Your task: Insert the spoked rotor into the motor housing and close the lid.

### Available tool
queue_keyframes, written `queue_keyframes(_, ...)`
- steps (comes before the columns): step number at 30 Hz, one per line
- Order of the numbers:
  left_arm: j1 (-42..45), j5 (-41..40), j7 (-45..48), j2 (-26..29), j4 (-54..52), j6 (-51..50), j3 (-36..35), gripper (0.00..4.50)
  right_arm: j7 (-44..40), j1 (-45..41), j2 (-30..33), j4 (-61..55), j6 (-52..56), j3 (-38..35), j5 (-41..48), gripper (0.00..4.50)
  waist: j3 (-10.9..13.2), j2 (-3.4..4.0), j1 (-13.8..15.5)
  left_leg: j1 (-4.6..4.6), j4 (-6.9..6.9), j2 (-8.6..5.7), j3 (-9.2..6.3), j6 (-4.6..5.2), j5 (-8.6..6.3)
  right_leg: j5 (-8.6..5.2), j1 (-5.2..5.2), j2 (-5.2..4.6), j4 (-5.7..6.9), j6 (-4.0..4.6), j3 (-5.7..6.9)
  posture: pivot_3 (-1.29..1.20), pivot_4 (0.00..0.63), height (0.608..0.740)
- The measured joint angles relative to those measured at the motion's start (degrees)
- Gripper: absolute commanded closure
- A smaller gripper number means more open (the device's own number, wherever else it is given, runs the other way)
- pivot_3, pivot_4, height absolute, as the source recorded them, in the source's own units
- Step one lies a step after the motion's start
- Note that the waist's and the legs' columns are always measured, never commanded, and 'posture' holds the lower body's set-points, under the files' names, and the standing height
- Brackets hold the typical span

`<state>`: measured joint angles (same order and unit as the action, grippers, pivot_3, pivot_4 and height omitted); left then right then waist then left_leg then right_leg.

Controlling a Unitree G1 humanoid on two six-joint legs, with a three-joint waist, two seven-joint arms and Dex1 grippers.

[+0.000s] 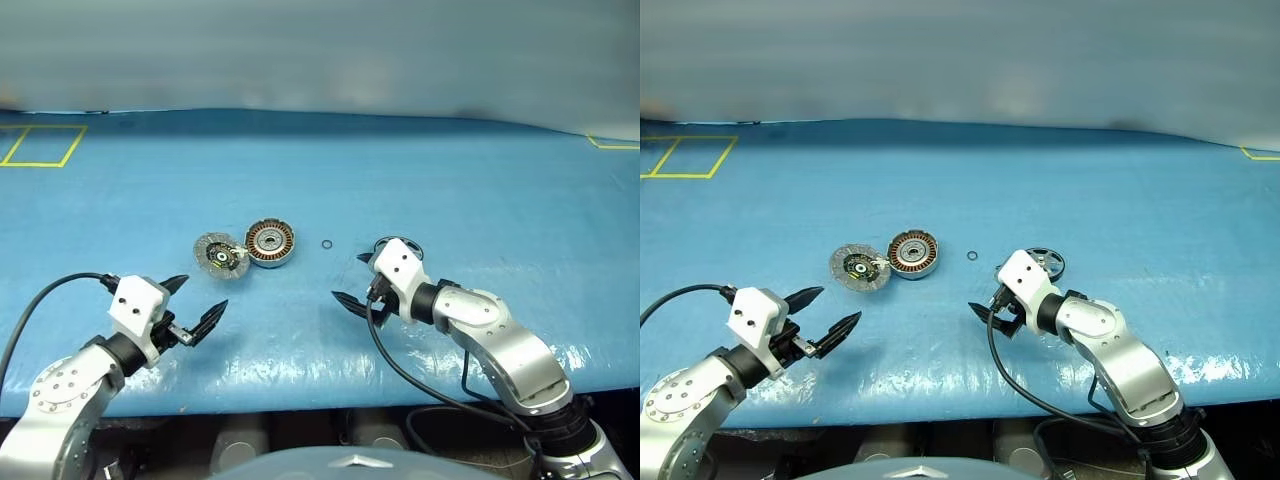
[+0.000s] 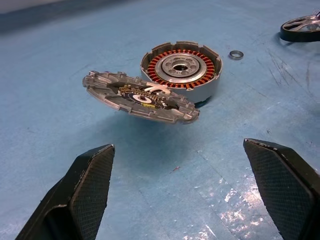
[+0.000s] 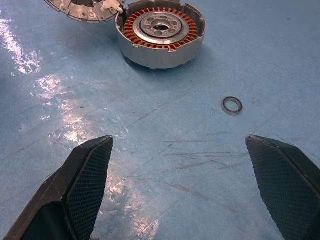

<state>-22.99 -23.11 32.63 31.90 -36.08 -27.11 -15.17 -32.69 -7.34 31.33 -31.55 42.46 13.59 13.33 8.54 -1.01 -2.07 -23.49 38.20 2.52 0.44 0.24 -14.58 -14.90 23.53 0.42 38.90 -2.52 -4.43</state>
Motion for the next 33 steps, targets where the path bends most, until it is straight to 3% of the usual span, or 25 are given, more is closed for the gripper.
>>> queue_keyframes(4, 0.4, 0.1, 0.0, 0.0, 0.0, 0.0, 0.0, 0.0, -1.6, -2.3, 1.6, 1.4, -0.6, 2.5, -1.5, 0.02, 0.0, 0.01, 0.0, 0.01, 0.01, 0.0, 0.01, 0.0, 0.0, 0.0, 0.0, -0.01, 0.0, 0.01, 0.0, 0.0, 0.15, 0.74)
queue_keyframes(8, 1.0, 0.5, 0.3, -0.2, 0.3, 0.9, 0.6, 0.0, -9.6, -13.2, 8.8, 5.7, -5.6, 11.9, -8.7, 0.02, 0.1, 0.04, -0.2, 0.11, 0.05, 0.0, 0.25, 0.01, 0.01, 0.01, 0.01, -0.03, -0.02, 0.28, -0.03, 0.0, 0.15, 0.74)
queue_keyframes(12, 1.0, 0.9, 0.8, -0.7, 0.9, 2.9, 1.7, 0.0, -17.5, -22.7, 9.0, 11.5, -12.2, 18.9, -13.6, 0.02, 0.1, 0.02, -0.2, 0.14, 0.0, 0.06, 0.36, 0.0, 0.02, 0.06, 0.04, 0.03, -0.01, 0.31, 0.04, 0.0, 0.15, 0.74)
queue_keyframes(18, -2.0, 2.8, 1.1, -3.0, 1.1, 6.9, 4.5, 0.0, -26.9, -38.3, 2.6, 26.2, -25.5, 26.4, -21.3, 0.02, 0.1, 0.0, -0.2, 0.13, -0.12, 0.08, 0.46, -0.01, 0.01, 0.14, 0.1, -0.03, -0.01, 0.27, 0.07, 0.0, 0.15, 0.74)
queue_keyframes(33, -7.5, 9.6, -3.4, -10.9, 1.1, 16.7, 13.9, 0.0, -30.4, -52.7, -15.1, 61.1, -49.8, 30.9, -32.5, 0.02, 0.1, 0.03, -0.1, 0.16, -0.12, 0.11, 0.56, -0.01, 0.02, 0.1, 0.1, -0.23, 0.04, 0.35, 0.11, 0.0, 0.15, 0.74)
